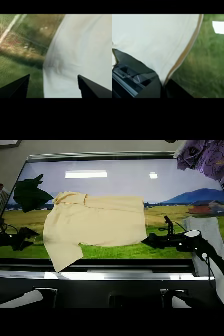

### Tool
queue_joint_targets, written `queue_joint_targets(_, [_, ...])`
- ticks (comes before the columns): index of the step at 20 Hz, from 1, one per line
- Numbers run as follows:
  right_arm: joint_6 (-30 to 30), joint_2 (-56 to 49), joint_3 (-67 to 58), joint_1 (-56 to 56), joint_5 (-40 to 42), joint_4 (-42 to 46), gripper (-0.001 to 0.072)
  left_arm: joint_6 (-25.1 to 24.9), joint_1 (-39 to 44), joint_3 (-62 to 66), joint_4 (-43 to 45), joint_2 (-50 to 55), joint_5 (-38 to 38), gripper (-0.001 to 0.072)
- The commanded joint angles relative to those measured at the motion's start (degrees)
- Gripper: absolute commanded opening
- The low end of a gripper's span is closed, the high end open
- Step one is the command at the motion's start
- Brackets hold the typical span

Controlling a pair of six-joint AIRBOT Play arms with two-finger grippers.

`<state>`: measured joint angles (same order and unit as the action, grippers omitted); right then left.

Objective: Fold the clothes and pants, and hang the long-sleeved shirts on hangers.

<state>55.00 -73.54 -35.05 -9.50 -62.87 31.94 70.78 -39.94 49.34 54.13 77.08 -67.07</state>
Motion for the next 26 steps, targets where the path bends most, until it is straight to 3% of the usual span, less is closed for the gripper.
queue_joint_targets(1, [0.13, 2.01, -0.07, 0.04, -0.76, 0.28, 0.0025, -6.51, -0.39, -2.1, -3.74, 3.56, 1.9, 0.0673])
queue_joint_targets(5, [0.35, 3.19, -0.07, 0.04, -0.85, 0.28, 0.0025, -10.58, -0.31, -2.1, -9.88, 7.23, 1.9, 0.0673])
queue_joint_targets(11, [5.77, 3.3, -0.07, 0.04, -1.51, 0.28, 0.0025, -11.58, 0.46, -2.1, -10.73, 9.27, 1.68, 0.0672])
queue_joint_targets(16, [5.92, 3.3, -0.17, 0.04, -1.49, 0.26, 0.0024, -12.31, 2.64, -2.1, -11.21, 9.33, 0.81, 0.0667])
queue_joint_targets(17, [5.92, 3.3, -0.31, 0.04, -1.46, 0.24, 0.0024, -12.33, 3.15, -2.1, -11.23, 9.33, 0.72, 0.0576])
queue_joint_targets(18, [5.9, 3.3, -0.48, 0.04, -1.46, 0.28, 0.0024, -12.35, 3.58, -2.1, -11.3, 9.33, 0.63, 0.0365])
queue_joint_targets(20, [5.99, 3.32, -1.25, 0.04, -1.53, 0.26, 0.0024, -12.37, 4.28, -2.08, -11.82, 9.31, 0.44, 0.004])
queue_joint_targets(24, [8.85, 3.3, -6.49, 0.07, -1.55, 1.25, 0.0022, -11.21, 6.91, 1.57, -12.79, 8.85, -1.36, 0.0021])
queue_joint_targets(26, [14.29, 3.3, -12.96, 1.07, -1.33, 6.62, 0.0022, -8.72, 9.27, 7.67, -12.74, 8.48, -2.58, 0.002])
